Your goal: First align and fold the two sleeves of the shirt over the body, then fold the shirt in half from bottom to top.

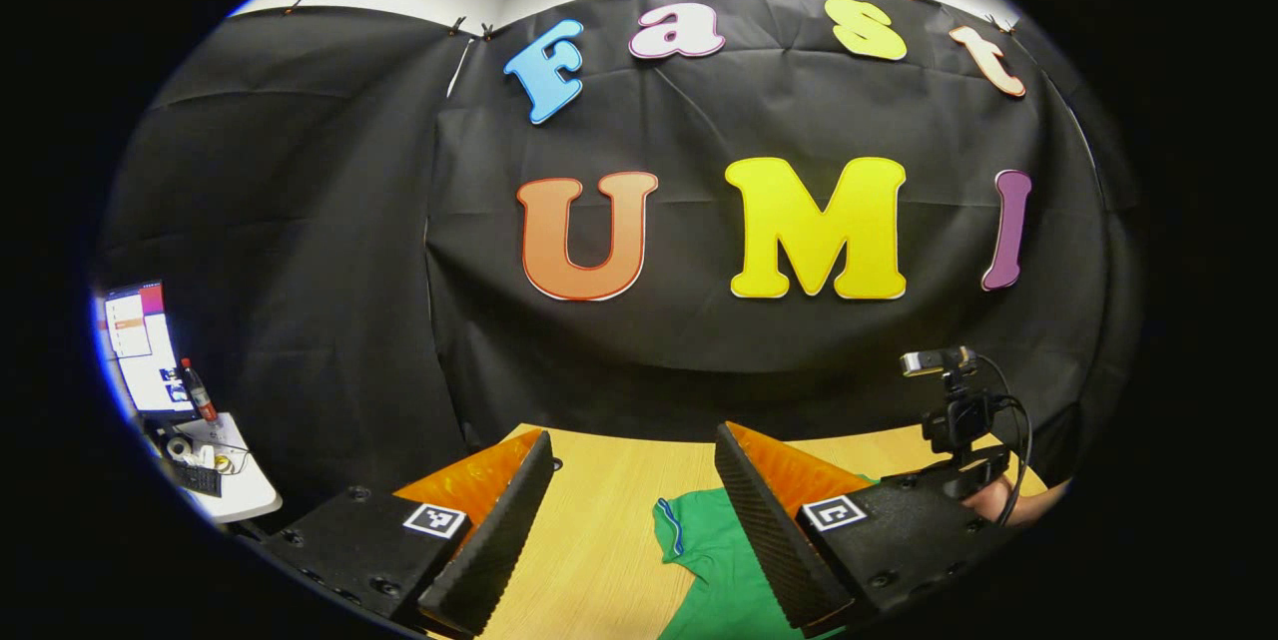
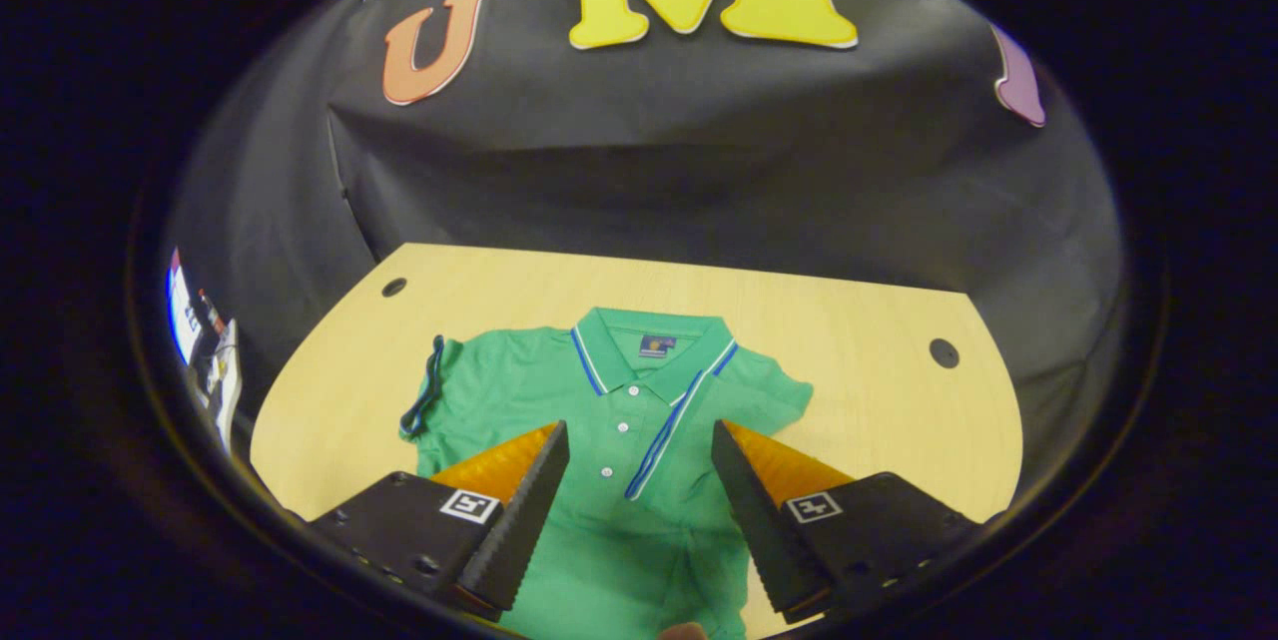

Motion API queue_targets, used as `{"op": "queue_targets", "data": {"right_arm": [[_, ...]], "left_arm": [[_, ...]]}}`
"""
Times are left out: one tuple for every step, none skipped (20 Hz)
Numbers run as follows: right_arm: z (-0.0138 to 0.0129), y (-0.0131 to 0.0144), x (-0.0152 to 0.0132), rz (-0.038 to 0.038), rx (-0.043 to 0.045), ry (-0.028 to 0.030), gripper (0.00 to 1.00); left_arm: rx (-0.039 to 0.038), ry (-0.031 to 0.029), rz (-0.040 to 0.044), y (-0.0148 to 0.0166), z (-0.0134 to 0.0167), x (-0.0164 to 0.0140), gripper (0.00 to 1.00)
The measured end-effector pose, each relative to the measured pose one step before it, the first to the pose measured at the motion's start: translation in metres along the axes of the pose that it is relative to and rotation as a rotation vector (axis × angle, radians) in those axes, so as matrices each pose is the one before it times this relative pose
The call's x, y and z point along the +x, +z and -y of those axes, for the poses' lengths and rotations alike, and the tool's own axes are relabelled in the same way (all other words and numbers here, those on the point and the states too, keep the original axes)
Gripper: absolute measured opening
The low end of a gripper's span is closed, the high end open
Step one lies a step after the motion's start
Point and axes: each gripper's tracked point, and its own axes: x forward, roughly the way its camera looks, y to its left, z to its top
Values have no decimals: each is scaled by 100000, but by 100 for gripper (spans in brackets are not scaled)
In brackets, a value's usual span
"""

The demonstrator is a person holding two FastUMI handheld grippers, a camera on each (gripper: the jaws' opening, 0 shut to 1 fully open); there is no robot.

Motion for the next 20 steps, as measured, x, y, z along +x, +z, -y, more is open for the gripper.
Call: {"op": "queue_targets", "data": {"right_arm": [[80, 451, -1208, 2343, 191, -1469, 90], [86, 428, -1470, 2346, -91, -1395, 93], [53, 613, -1518, 2566, -104, -1020, 94], [116, 526, -1464, 2580, -392, -1238, 97], [257, 672, -1582, 2615, -708, -1685, 97], [194, 401, -1573, 2177, -577, -1224, 97], [172, 377, -1560, 1761, -243, -1301, 97], [321, 346, -1593, 2147, 259, -1849, 97], [265, 583, -1582, 2648, 1112, -1443, 94], [192, 428, -1540, 2631, 1191, -1374, 96], [312, 470, -1464, 2521, 809, -1489, 97], [406, 298, -1344, 1958, -10, -1629, 96], [375, 290, -1265, 1237, -276, -1541, 96], [278, 203, -1139, 1349, -45, -1382, 96], [278, 412, -955, 1989, 230, -1247, 96], [256, 298, -712, 1363, -88, -1026, 96], [259, 139, -676, 919, -393, -901, 96], [35, 84, -534, 332, -98, -56, 96], [-34, 46, -428, -804, 506, 171, 96], [150, 45, -364, -333, 1182, 47, 96]], "left_arm": [[-846, -1344, 275, -39, 20, -95, 100], [-653, -1710, -106, -124, 104, 53, 100], [-491, -1230, -563, -337, 73, 156, 100], [-345, -1113, -1881, -544, 48, 222, 100], [-800, -1505, -1728, -666, 229, 290, 100], [-885, -1396, -1814, -702, 245, 239, 100], [-762, -1199, -2109, -640, 321, 351, 100], [-723, -1399, -1968, -900, 257, 360, 100], [-532, -1669, -2078, -694, 356, 384, 100], [96, -1232, -1411, -669, 275, 487, 100], [573, -1084, -945, -586, -51, 490, 100], [552, -972, -840, -461, 6, 500, 100], [671, -611, -1434, -416, 102, 560, 100], [382, -581, -796, -381, 86, 559, 100], [-109, -748, -733, -383, 58, 625, 100], [-35, -644, -1232, -470, 14, 588, 100], [264, -539, -1550, -505, 2, 679, 100], [1807, 425, -1956, -649, -129, 810, 100], [1212, 886, -3181, -763, -303, 931, 100], [0, -367, -2988, -732, 97, 828, 100]]}}
